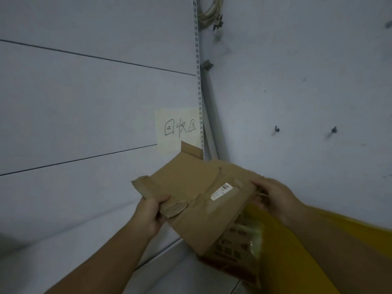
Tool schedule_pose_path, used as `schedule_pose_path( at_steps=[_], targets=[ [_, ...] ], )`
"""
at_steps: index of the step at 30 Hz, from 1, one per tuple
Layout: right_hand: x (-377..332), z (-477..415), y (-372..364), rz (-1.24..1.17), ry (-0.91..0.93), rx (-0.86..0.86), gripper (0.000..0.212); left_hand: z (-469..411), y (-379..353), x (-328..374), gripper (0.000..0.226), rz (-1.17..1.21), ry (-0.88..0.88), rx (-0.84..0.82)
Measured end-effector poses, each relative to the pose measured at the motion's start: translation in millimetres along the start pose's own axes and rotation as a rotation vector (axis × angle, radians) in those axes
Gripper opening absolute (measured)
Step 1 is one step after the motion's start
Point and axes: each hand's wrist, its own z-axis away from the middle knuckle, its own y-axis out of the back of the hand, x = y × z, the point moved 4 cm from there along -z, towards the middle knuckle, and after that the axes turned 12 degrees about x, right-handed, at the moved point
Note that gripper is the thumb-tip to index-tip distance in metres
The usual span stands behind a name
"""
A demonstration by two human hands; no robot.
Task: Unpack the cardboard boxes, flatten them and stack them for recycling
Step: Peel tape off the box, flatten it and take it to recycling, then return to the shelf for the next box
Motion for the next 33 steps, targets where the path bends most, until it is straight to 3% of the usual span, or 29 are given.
schedule_pose_path(
  at_steps=[8,13,16,18,22,26,28,30,33],
  targets=[
    [21.8,-69.9,-37.2,0.251,-0.079,-0.324,0.010,-31.3,8.6,22.9,0.049,-0.101,-0.166,0.229],
    [28.2,-102.3,-74.2,0.401,-0.140,-0.681,0.011,-60.4,19.7,31.0,0.050,-0.138,-0.185,0.265],
    [39.1,-119.8,-84.9,0.529,-0.206,-0.911,0.024,-84.0,26.6,26.5,0.052,-0.150,-0.163,0.277],
    [39.9,-136.4,-92.6,0.542,-0.209,-0.935,0.038,-99.7,25.5,20.8,0.049,-0.137,-0.149,0.288],
    [27.0,-172.7,-119.5,0.583,0.004,-0.817,0.052,-118.8,7.6,7.0,0.048,-0.078,-0.133,0.265],
    [32.7,-198.9,-145.0,0.760,0.207,-0.724,0.075,-133.2,1.9,-1.3,0.051,-0.126,-0.224,0.378],
    [43.1,-209.3,-154.4,0.812,0.294,-0.733,0.074,-136.1,5.8,-1.5,0.050,-0.167,-0.289,0.472],
    [52.4,-216.8,-161.3,0.822,0.408,-0.781,0.086,-134.2,7.5,-4.9,0.049,-0.262,-0.337,0.529],
    [67.7,-224.1,-163.9,0.832,0.617,-0.948,0.092,-128.4,-5.6,-9.0,0.044,-0.554,-0.427,0.666]
  ],
)
